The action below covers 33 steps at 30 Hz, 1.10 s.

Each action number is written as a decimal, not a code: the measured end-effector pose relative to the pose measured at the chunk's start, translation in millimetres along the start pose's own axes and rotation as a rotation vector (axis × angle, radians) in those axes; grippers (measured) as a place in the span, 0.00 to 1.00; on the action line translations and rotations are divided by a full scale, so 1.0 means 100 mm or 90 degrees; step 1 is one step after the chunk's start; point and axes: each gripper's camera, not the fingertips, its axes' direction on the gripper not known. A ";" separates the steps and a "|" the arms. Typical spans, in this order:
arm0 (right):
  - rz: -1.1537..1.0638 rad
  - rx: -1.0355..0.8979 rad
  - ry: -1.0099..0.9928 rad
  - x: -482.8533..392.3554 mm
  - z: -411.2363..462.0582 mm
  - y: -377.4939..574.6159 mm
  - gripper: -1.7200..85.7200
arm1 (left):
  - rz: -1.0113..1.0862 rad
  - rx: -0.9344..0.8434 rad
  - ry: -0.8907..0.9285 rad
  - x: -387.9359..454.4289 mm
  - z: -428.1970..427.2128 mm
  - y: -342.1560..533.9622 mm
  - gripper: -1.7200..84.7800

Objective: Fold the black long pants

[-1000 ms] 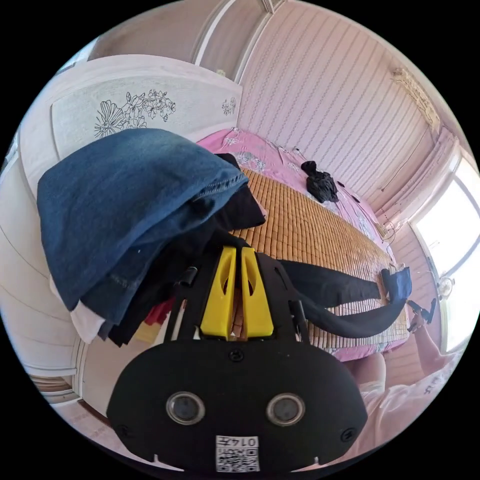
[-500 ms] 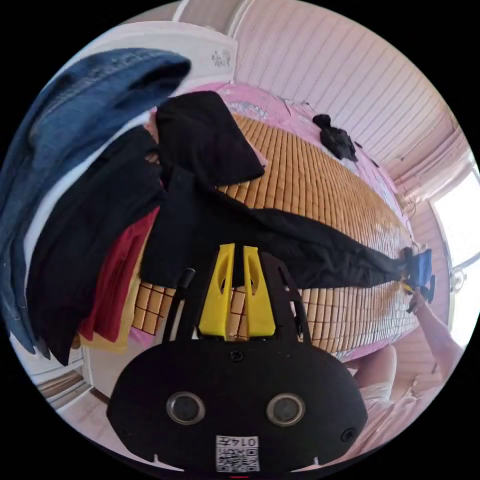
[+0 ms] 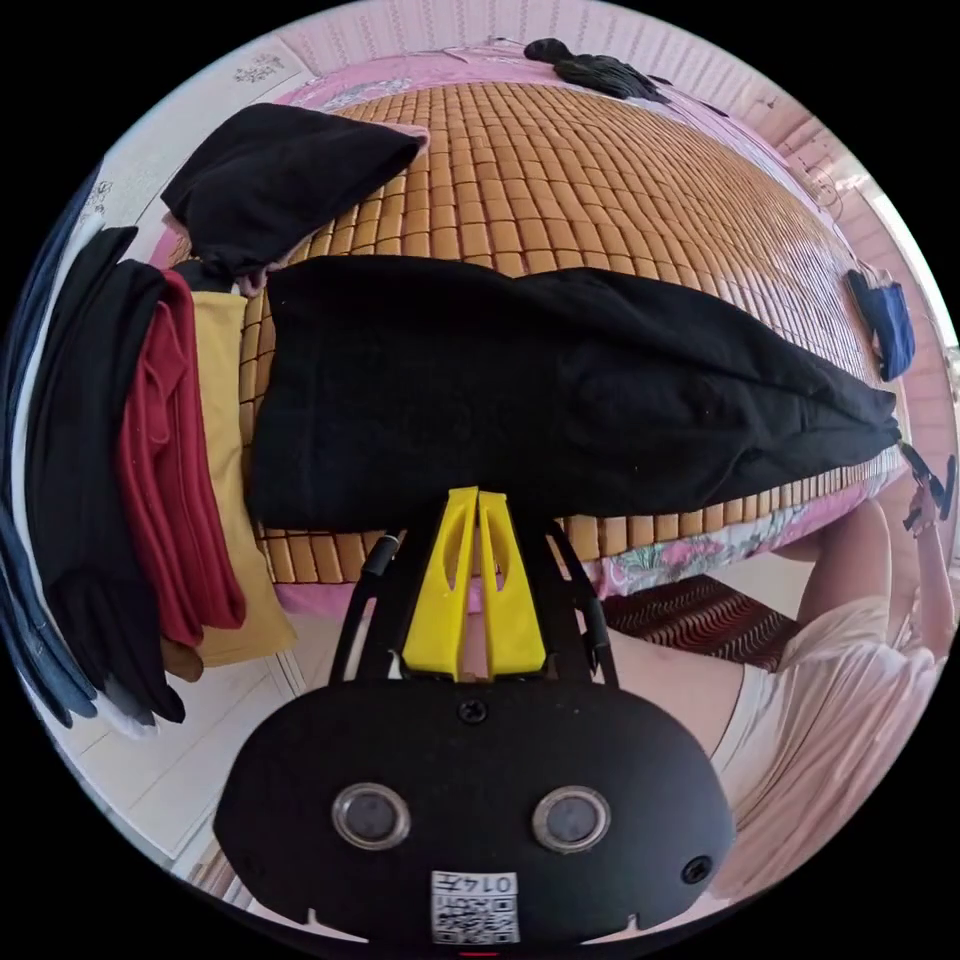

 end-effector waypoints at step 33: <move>0.094 0.172 -0.234 0.97 -1.03 0.07 0.03 | 0.451 0.115 -0.006 2.90 0.38 0.02 0.01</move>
